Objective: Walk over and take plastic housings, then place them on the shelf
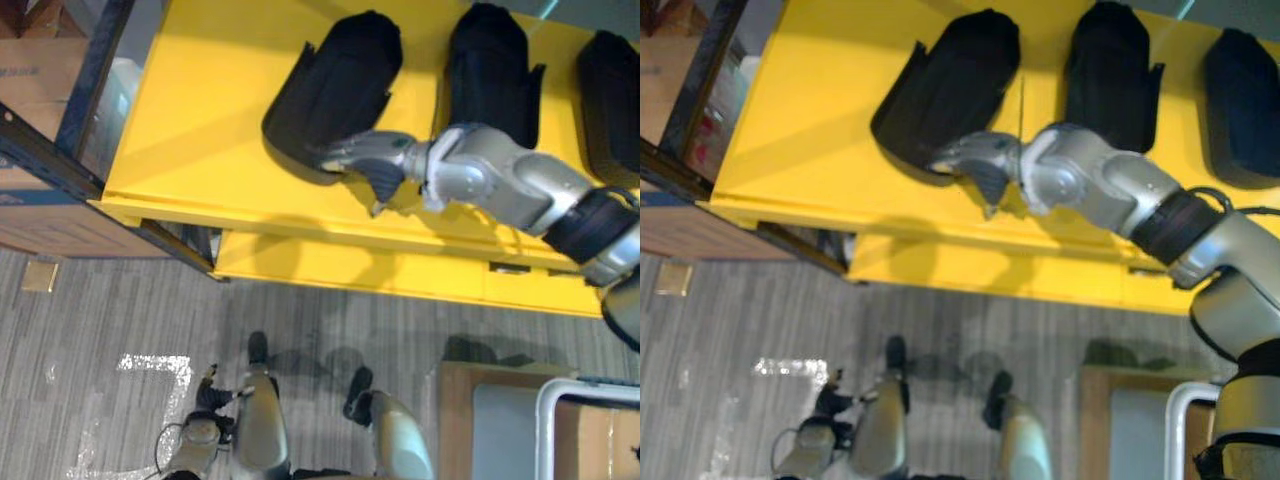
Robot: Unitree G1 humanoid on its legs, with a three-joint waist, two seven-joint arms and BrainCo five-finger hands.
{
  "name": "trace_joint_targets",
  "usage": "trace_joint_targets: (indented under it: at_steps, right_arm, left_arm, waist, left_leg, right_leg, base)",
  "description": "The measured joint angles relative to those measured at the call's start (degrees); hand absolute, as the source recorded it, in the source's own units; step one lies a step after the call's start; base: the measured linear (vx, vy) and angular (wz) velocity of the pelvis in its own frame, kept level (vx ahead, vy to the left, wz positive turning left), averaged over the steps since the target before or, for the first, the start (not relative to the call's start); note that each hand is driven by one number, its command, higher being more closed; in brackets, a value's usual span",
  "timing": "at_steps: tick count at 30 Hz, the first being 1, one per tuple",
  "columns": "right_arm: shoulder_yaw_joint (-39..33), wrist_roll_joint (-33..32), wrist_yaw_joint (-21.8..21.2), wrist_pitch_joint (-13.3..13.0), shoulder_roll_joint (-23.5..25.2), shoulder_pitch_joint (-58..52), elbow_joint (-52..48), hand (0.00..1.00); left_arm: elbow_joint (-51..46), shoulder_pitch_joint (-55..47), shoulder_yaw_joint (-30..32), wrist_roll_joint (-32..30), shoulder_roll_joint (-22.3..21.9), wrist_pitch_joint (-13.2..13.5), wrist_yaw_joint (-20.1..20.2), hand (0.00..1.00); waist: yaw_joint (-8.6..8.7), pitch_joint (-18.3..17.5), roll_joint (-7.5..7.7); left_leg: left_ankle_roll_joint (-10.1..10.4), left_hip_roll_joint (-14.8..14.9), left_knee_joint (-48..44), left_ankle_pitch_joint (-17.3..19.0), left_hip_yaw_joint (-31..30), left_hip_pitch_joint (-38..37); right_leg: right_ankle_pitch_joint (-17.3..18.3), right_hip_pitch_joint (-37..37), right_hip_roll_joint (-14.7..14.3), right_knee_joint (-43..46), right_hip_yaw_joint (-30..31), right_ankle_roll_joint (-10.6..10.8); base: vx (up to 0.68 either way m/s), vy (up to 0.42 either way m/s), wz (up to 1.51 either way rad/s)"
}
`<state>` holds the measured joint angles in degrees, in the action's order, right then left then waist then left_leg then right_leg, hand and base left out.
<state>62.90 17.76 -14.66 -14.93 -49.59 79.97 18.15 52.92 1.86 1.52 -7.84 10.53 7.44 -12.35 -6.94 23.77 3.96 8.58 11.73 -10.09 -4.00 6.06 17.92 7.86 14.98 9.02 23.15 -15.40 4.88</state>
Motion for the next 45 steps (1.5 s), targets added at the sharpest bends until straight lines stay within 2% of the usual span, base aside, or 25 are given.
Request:
trace_joint_targets:
  at_steps: [3,6,9,11,12,14,15,16,17,19,20,21,23,25,29,36,45]
  right_arm:
    - [-1.8,1.2,1.2,-0.1,0.0,0.0,-0.1,0.00]
    - [-6.5,2.7,3.9,-0.6,-0.6,0.0,-2.6,0.00]
    - [-19.0,6.0,10.8,-1.6,-1.1,-2.3,-6.2,0.00]
    - [-31.5,12.9,18.6,-0.3,-1.0,-6.2,-8.1,0.00]
    - [-34.8,14.6,20.2,0.3,-0.7,-7.3,-8.5,0.00]
    - [-46.5,20.5,27.1,4.1,2.8,-11.3,-8.9,0.00]
    - [-49.4,21.5,28.5,5.0,4.5,-12.3,-9.0,0.00]
    - [-55.8,22.5,31.4,7.0,8.6,-14.5,-9.9,0.00]
    - [-61.4,22.4,34.7,9.1,13.1,-16.6,-11.0,0.00]
    - [-67.8,22.1,38.4,11.5,19.4,-18.5,-11.1,0.00]
    - [-69.2,20.6,39.7,12.1,21.2,-19.1,-11.1,0.00]
    - [-70.9,16.5,42.0,13.0,24.0,-20.1,-11.1,0.00]
    - [-71.6,11.6,43.8,13.7,26.9,-20.8,-11.1,0.00]
    - [-71.3,2.3,43.7,13.5,30.0,-21.3,-11.1,0.00]
    - [-71.4,-5.9,43.5,13.1,31.6,-21.5,-11.0,0.00]
    - [-71.3,-6.7,43.3,12.3,33.7,-20.1,-10.9,0.00]
    - [-67.5,-8.1,40.6,10.1,34.3,-14.8,-4.9,0.00]
  left_arm:
    - [0.0,0.0,0.1,0.0,0.0,0.0,0.0,0.00]
    - [0.0,0.0,0.1,0.0,-0.2,0.0,-0.1,0.00]
    - [-0.1,0.0,0.5,0.0,-0.5,0.0,-0.5,0.00]
    - [-0.2,0.0,0.7,0.0,-0.7,-0.1,-1.2,0.00]
    - [-0.2,0.0,0.7,0.0,-0.7,-0.1,-1.3,0.00]
    - [-0.2,-0.3,0.7,0.0,-0.7,-0.2,-2.2,0.00]
    - [-0.2,-0.4,0.7,0.0,-0.7,-0.4,-2.5,0.00]
    - [-0.2,-0.5,0.7,0.0,-0.7,-0.5,-2.7,0.00]
    - [-0.2,-0.5,0.7,0.0,-0.8,-0.7,-3.0,0.00]
    - [-0.6,-0.5,0.7,0.0,-1.0,-1.3,-3.4,0.00]
    - [-0.9,-0.6,0.7,0.0,-1.1,-1.5,-3.5,0.00]
    - [-1.3,-0.7,0.7,0.0,-1.3,-1.8,-3.8,0.00]
    - [-2.1,-0.9,0.7,0.0,-1.6,-2.1,-3.9,0.00]
    - [-3.4,-1.6,0.7,0.0,-2.0,-2.1,-3.9,0.00]
    - [-4.5,-2.0,0.6,0.0,-2.3,-2.1,-3.8,0.00]
    - [-5.1,-2.0,0.0,-0.1,-3.0,-2.0,-3.8,0.00]
    - [-5.1,-2.0,-0.1,-0.1,-3.1,-2.0,-3.8,0.00]
  waist:
    - [0.02,0.0,0.00]
    - [0.09,0.0,0.00]
    - [0.13,0.0,0.00]
    - [0.01,0.0,0.00]
    - [0.09,0.0,-0.01]
    - [0.84,0.0,-0.04]
    - [1.05,0.0,-0.07]
    - [1.36,0.1,-0.15]
    - [1.51,0.2,-0.30]
    - [1.48,0.4,-0.63]
    - [1.47,0.4,-0.76]
    - [1.46,0.5,-0.95]
    - [1.39,0.7,-1.35]
    - [1.26,0.8,-1.64]
    - [1.31,0.6,-2.08]
    - [1.36,-0.2,-3.54]
    - [1.28,-0.4,-3.77]
  left_leg:
    - [0.0,0.0,0.2,-0.2,0.0,0.0]
    - [0.0,0.1,0.2,-0.2,0.1,0.0]
    - [0.0,0.1,0.1,-0.2,0.5,-0.1]
    - [0.0,-0.1,-0.1,-0.2,0.9,-0.1]
    - [0.0,-0.1,-0.1,-0.2,0.9,-0.1]
    - [0.0,-0.2,-0.4,-0.1,0.9,-0.1]
    - [-0.1,-0.2,-0.5,-0.1,0.9,-0.1]
    - [-0.1,-0.3,-0.7,-0.1,1.0,-0.1]
    - [-0.2,-0.4,-0.9,0.0,1.0,-0.1]
    - [-0.3,-0.3,-2.0,0.6,1.1,0.0]
    - [-0.3,-0.3,-2.5,0.8,1.1,0.0]
    - [-0.4,-0.3,-2.8,1.0,1.1,0.0]
    - [-0.5,-0.4,-3.4,1.2,1.5,0.3]
    - [-0.6,-0.3,-4.3,1.6,2.4,0.3]
    - [-0.6,-0.3,-4.6,1.9,2.4,0.4]
    - [-0.9,-0.4,-6.5,2.8,1.4,2.1]
    - [-0.9,-0.6,-6.4,2.8,0.4,2.1]
  right_leg:
    - [0.0,0.2,0.0,0.1,0.0,0.0]
    - [0.0,0.3,0.0,0.2,0.1,0.0]
    - [0.0,0.5,0.0,0.4,0.6,0.0]
    - [0.0,0.9,0.1,0.7,1.2,0.0]
    - [0.0,1.0,0.2,0.8,1.3,0.0]
    - [0.0,1.0,0.3,1.0,1.3,0.0]
    - [0.0,1.0,0.4,1.1,1.4,0.1]
    - [0.2,1.1,0.5,1.1,1.4,0.2]
    - [0.6,1.2,0.8,1.5,1.5,0.4]
    - [0.9,1.3,1.0,2.4,1.7,0.3]
    - [1.1,1.3,1.1,2.8,1.8,0.3]
    - [1.5,1.5,1.4,3.5,1.9,0.3]
    - [2.0,2.3,1.8,4.6,2.2,0.5]
    - [2.2,3.0,2.0,5.5,3.0,0.4]
    - [2.3,2.9,2.0,5.7,3.0,0.4]
    - [2.4,2.9,2.4,5.6,2.1,0.4]
    - [2.4,2.0,2.5,5.3,1.0,0.4]
  base:
    - [0.00,0.000,0.00]
    - [0.00,0.006,-0.01]
    - [0.01,0.027,-0.05]
    - [0.01,0.032,-0.08]
    - [0.00,0.039,-0.05]
    - [-0.01,0.038,-0.01]
    - [-0.03,0.034,-0.01]
    - [-0.04,0.035,-0.01]
    - [-0.04,0.039,-0.01]
    - [0.00,0.000,0.00]
    - [0.00,0.000,0.00]
    - [0.00,0.000,0.00]
    - [-0.03,0.011,-0.09]
    - [-0.02,0.008,-0.15]
    - [0.00,0.001,-0.01]
    - [0.00,0.014,0.06]
    - [-0.01,0.006,0.06]
